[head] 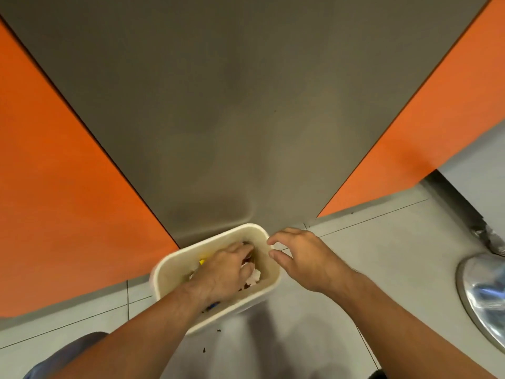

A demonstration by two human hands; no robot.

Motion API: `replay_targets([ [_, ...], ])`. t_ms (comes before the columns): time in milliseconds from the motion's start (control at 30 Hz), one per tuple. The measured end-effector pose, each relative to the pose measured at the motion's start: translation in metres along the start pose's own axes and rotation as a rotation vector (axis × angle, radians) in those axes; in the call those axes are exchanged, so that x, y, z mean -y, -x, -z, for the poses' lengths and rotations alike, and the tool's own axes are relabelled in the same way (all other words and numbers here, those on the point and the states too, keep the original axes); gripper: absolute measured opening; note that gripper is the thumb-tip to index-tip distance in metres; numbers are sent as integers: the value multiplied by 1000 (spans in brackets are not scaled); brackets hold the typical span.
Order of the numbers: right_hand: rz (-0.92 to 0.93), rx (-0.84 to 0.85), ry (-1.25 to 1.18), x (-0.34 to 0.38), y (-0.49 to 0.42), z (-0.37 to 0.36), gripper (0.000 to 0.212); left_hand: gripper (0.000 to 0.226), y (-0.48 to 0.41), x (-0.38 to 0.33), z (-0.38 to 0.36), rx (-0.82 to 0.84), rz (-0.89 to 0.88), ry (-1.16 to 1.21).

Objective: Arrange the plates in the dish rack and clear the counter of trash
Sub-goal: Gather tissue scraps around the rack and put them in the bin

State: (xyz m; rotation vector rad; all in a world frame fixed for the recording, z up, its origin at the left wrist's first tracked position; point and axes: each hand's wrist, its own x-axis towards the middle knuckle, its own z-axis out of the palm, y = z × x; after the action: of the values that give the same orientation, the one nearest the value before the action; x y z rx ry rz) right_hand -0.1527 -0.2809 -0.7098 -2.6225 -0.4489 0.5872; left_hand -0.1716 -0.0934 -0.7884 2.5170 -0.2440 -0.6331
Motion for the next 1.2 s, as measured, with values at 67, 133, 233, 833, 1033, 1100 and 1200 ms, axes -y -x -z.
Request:
replay_targets([
  [67,-14,-23,-2,-1,5,7,28,38,11,-4,25,-72,-30,-36],
  [133,-10,-38,-9,6,13,21,29,32,30,-16,59,-150,-90,-78],
  [233,18,-64,-10,33,34,62,34,38,71,-55,121,-239,-196,-97],
  [833,128,-431,-97,194,273,495,28,31,283,-399,477,-403,-471,-28],
  [1033,149,-512,-62,189,309,552,21,19,291,-451,495,-481,-440,-3],
  [1100,156,-531,-60,185,314,557,20,15,289,-458,493,-497,-427,3],
  [1200,148,-530,-49,181,314,562,22,18,286,-463,491,-518,-391,11],
])
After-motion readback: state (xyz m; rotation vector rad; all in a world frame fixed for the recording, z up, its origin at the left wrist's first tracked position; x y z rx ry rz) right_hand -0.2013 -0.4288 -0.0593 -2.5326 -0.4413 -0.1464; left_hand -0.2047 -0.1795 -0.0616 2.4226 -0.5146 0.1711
